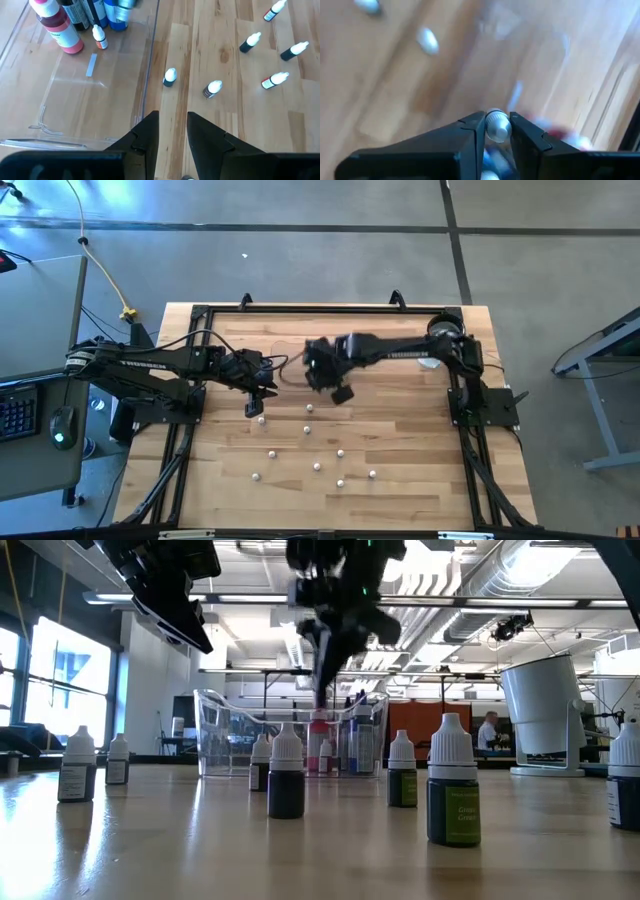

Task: Pick & Place food coloring
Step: Put the small black food coloring bottle into the transparent bin

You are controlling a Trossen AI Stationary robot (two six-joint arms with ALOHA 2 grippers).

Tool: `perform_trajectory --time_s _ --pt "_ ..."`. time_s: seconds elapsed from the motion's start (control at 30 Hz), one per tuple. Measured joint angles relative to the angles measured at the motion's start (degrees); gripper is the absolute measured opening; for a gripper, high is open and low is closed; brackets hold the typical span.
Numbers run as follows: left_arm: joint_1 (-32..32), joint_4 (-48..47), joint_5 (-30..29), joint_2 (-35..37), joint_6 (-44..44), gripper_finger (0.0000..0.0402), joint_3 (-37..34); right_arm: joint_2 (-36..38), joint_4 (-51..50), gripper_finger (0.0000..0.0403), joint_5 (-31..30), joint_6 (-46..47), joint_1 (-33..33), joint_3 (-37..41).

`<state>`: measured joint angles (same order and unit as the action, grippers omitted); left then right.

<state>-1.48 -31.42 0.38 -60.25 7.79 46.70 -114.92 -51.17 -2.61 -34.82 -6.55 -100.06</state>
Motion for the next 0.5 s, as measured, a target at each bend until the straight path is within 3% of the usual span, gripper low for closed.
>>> perform_trajectory --time_s 0.2,0.5 --pt "0.0 0.0 0.0 0.0 0.0 0.0099 0.0 -0.5 1.7 0.0071 4.5 -0.4 -6.0 3.9" --pt "0.0 0.0 0.0 0.0 0.0 0.0099 0.0 -0.5 6.8 0.0072 11.4 -4.2 -6.3 7.7"
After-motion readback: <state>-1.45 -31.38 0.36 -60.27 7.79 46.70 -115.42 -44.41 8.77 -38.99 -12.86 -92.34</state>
